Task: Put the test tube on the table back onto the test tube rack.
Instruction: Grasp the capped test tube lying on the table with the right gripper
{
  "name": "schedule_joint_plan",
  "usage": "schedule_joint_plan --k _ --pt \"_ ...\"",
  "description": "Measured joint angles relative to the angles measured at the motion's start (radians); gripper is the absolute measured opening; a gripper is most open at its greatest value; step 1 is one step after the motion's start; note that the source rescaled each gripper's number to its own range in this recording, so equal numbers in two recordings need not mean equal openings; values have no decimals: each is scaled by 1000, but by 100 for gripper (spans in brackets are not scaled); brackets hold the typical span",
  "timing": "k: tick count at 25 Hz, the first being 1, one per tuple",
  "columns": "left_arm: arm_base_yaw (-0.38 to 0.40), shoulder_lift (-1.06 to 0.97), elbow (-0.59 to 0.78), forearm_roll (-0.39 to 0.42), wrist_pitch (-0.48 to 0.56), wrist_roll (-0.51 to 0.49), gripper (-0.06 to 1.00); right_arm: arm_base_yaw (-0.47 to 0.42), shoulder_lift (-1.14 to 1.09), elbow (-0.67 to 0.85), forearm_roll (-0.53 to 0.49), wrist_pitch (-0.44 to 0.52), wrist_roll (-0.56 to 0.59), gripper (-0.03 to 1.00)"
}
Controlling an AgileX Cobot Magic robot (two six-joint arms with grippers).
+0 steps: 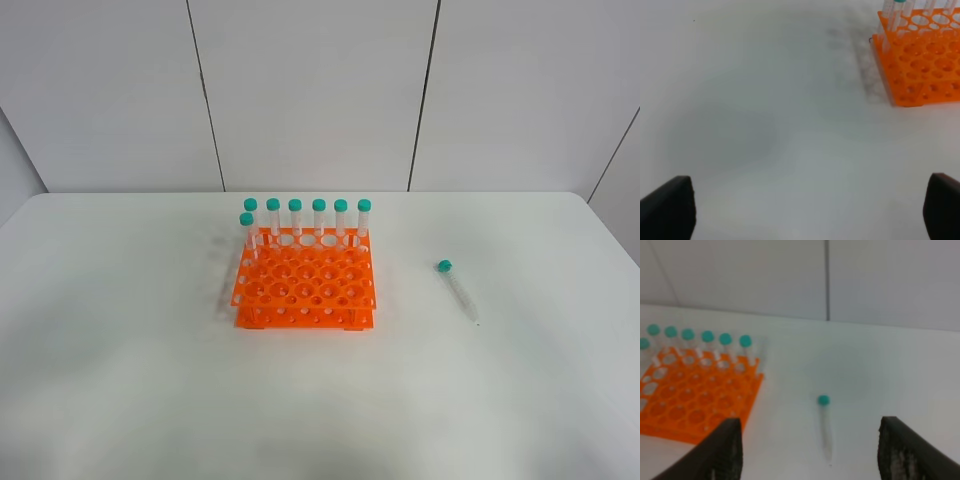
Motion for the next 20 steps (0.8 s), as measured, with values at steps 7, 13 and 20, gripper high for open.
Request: schedule_joint_plan --k 7,13,20 --pt "0 0 0 0 0 0 100 0 431 -286 75 126 -54 81" --pt "0 0 0 0 0 0 100 0 803 -509 73 276 -57 81" --pt "0 0 0 0 0 0 100 0 1120 -634 15 351 -16 81"
